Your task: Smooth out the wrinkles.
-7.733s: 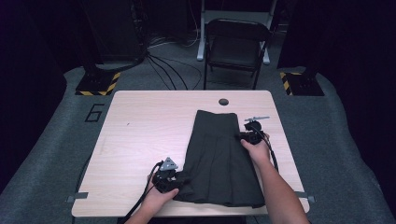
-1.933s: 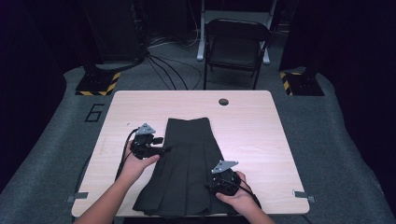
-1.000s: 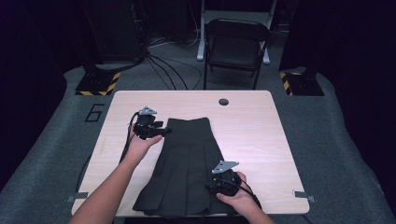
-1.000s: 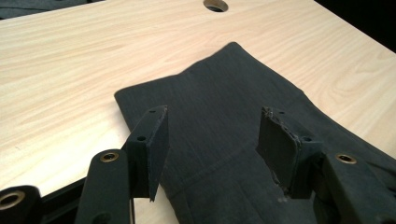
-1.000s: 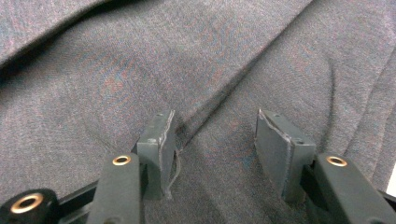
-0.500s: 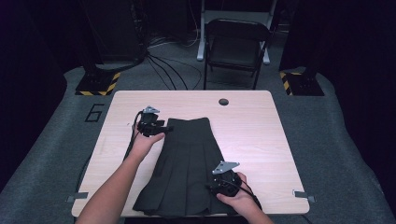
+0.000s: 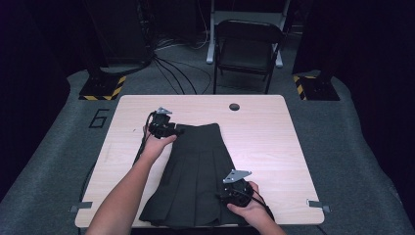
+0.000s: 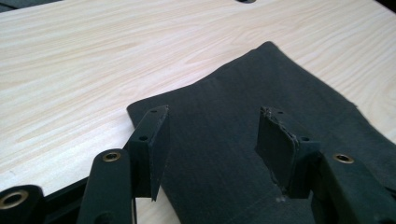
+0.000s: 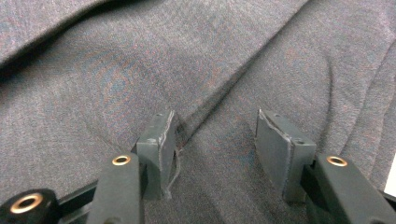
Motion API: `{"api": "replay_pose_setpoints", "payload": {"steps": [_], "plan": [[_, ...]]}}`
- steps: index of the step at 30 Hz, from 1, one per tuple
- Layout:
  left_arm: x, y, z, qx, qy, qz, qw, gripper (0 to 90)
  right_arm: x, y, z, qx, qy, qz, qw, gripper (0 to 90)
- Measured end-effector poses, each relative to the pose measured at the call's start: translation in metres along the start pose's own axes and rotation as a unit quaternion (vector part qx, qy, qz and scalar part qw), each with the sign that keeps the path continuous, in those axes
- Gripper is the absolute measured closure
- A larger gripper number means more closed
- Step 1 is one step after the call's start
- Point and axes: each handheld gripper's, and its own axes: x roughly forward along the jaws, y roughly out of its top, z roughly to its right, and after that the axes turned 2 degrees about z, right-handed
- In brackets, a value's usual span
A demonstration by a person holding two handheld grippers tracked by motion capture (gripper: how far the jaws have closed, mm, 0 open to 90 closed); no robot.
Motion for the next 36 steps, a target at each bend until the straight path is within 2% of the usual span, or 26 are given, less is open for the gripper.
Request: {"api": "replay_pose_setpoints", "payload": {"steps": [3, 4, 5, 6, 7, 13, 15, 17, 21, 24, 28, 30, 31, 36], "plan": [[0.004, -0.002, -0.005, -0.002, 0.004, -0.013, 0.9999, 44.2, 0.000, -0.001, -0.003, 0.006, -0.007, 0.002, 1.0000, 47.2], [0.006, -0.002, -0.006, -0.008, 0.007, -0.009, 0.9999, 44.3, -0.001, -0.001, -0.003, 0.004, -0.008, 0.002, 1.0000, 47.2], [0.007, -0.003, -0.008, -0.005, 0.008, -0.016, 0.9998, 44.4, 0.000, -0.001, -0.003, 0.001, -0.007, 0.003, 1.0000, 47.2], [0.009, -0.004, -0.009, -0.013, 0.010, -0.014, 0.9998, 44.4, -0.001, -0.001, -0.003, -0.001, -0.007, 0.000, 1.0000, 47.2], [0.010, -0.004, -0.011, -0.007, 0.012, -0.018, 0.9997, 44.4, -0.001, -0.002, -0.003, -0.001, -0.009, 0.002, 1.0000, 47.2], [0.019, -0.009, -0.017, -0.020, 0.016, -0.019, 0.9995, 44.0, -0.006, -0.004, -0.005, 0.008, -0.012, -0.002, 0.9999, 47.0], [0.021, -0.011, -0.019, -0.025, 0.014, -0.020, 0.9994, 43.7, -0.007, -0.006, -0.006, 0.000, -0.017, -0.003, 0.9999, 46.9], [0.023, -0.012, -0.020, -0.029, 0.015, -0.018, 0.9993, 43.2, -0.009, -0.007, -0.010, 0.005, -0.018, -0.007, 0.9998, 46.7], [0.028, -0.014, -0.022, -0.031, 0.013, -0.015, 0.9993, 43.1, -0.010, -0.008, -0.011, -0.001, -0.020, -0.008, 0.9998, 46.6], [0.034, -0.020, -0.022, -0.033, 0.019, -0.018, 0.9991, 43.1, -0.015, -0.009, -0.014, 0.013, -0.020, -0.007, 0.9997, 46.1], [0.038, -0.023, -0.025, -0.032, 0.019, -0.025, 0.9990, 43.1, -0.021, -0.012, -0.016, 0.015, -0.024, 0.002, 0.9996, 46.1], [0.042, -0.026, -0.025, -0.040, 0.024, -0.022, 0.9987, 42.9, -0.024, -0.014, -0.017, 0.020, -0.025, 0.006, 0.9995, 46.2], [0.043, -0.027, -0.026, -0.032, 0.024, -0.029, 0.9988, 42.8, -0.025, -0.015, -0.017, 0.019, -0.026, 0.006, 0.9995, 46.2], [0.049, -0.030, -0.025, -0.036, 0.028, -0.032, 0.9985, 42.1, -0.030, -0.020, -0.017, 0.030, -0.030, 0.014, 0.9990, 46.2]]}}
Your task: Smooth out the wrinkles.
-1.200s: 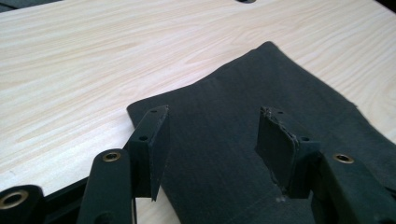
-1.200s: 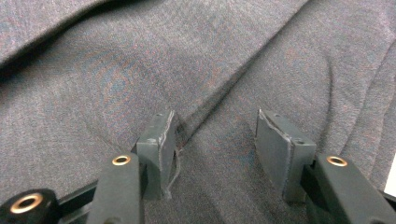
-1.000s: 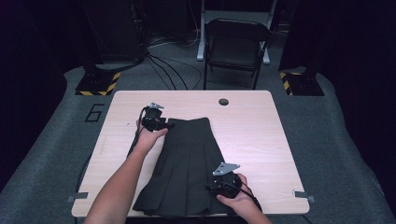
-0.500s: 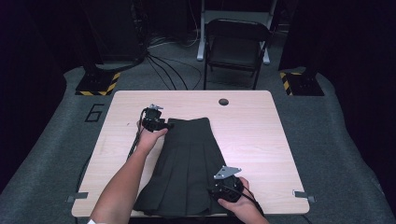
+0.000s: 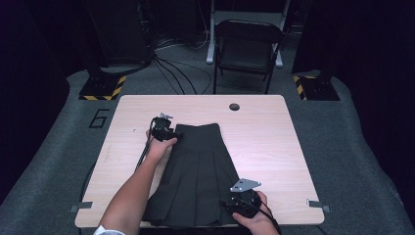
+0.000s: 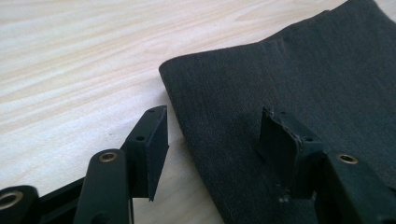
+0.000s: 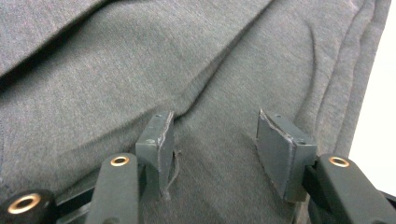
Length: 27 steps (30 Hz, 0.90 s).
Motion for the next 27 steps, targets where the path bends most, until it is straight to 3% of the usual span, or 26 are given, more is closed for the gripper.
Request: {"api": "replay_pose_setpoints", "payload": {"steps": [9, 10, 20, 24, 27], "plan": [[0.008, -0.003, -0.002, -0.007, 0.002, 0.002, 1.0000, 39.6, 0.000, -0.004, 0.000, 0.002, -0.002, -0.002, 1.0000, 46.0], [0.010, -0.004, -0.001, -0.025, 0.001, 0.008, 0.9996, 39.4, 0.000, -0.005, 0.000, 0.000, -0.002, -0.003, 1.0000, 46.0], [0.012, -0.003, 0.003, -0.006, -0.004, 0.005, 1.0000, 38.7, 0.001, -0.005, 0.000, -0.002, 0.001, -0.006, 1.0000, 45.9], [0.012, -0.003, 0.004, -0.014, -0.018, 0.007, 0.9997, 45.2, 0.001, -0.005, 0.001, -0.002, 0.002, -0.007, 1.0000, 45.9], [0.012, -0.003, 0.004, -0.020, -0.016, 0.002, 0.9997, 50.6, 0.002, -0.005, 0.002, -0.005, 0.004, -0.005, 1.0000, 45.9]]}}
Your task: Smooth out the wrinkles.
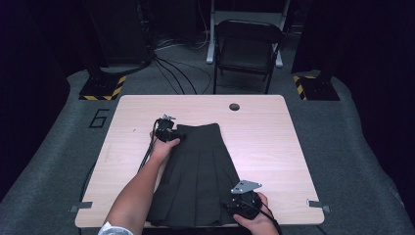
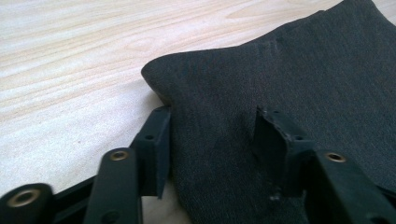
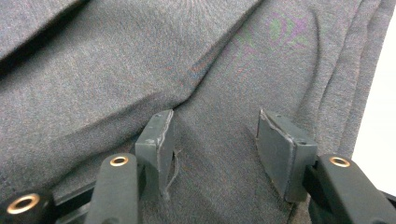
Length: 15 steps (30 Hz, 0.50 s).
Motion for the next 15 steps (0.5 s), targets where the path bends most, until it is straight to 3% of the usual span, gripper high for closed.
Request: {"api": "replay_pose_setpoints", "payload": {"steps": [7, 15], "plan": [[0.0001, 0.0007, 0.0017, 0.008, 0.016, -0.004, 0.9998, 66.1, 0.0009, 0.0003, -0.0001, 0.002, 0.002, -0.006, 1.0000, 45.9], [0.0004, 0.0009, 0.0069, 0.012, 0.018, -0.004, 0.9998, 78.8, 0.0020, 0.0005, -0.0011, 0.006, 0.001, -0.007, 1.0000, 45.9]]}}
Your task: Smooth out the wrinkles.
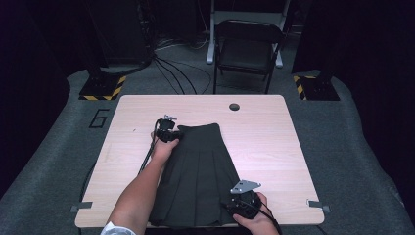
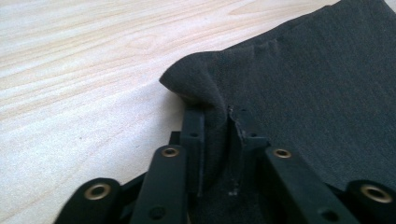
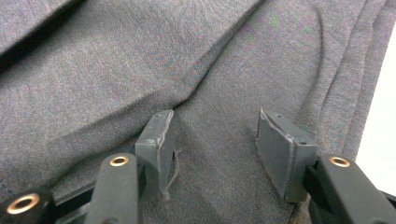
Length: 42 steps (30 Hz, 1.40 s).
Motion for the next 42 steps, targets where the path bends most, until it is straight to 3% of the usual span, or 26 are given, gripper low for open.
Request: {"api": "replay_pose_setpoints", "payload": {"steps": [1, 2, 19, 25, 29, 42], "plan": [[0.000, 0.000, 0.000, 0.000, 0.000, 0.000, 1.0000, 79.8, 0.000, 0.000, 0.000, -0.002, 0.000, 0.000, 1.0000, 45.9], [0.000, 0.000, 0.001, 0.013, 0.006, -0.001, 0.9999, 80.7, 0.000, 0.000, 0.000, -0.004, 0.000, -0.001, 1.0000, 45.9], [-0.003, 0.003, 0.003, 0.013, 0.005, -0.008, 0.9999, 83.4, 0.001, 0.000, 0.001, -0.005, 0.003, 0.000, 1.0000, 46.0], [-0.007, 0.005, 0.004, 0.005, 0.003, 0.007, 1.0000, 83.6, 0.001, -0.001, 0.001, -0.005, 0.002, 0.000, 1.0000, 45.9], [-0.010, 0.007, 0.003, 0.014, 0.001, 0.007, 0.9999, 83.7, 0.000, 0.000, 0.001, -0.005, 0.003, -0.001, 1.0000, 46.0], [-0.035, 0.016, 0.011, 0.023, -0.022, 0.053, 0.9981, 83.9, -0.001, 0.002, 0.004, -0.005, 0.006, 0.004, 1.0000, 46.1]]}}
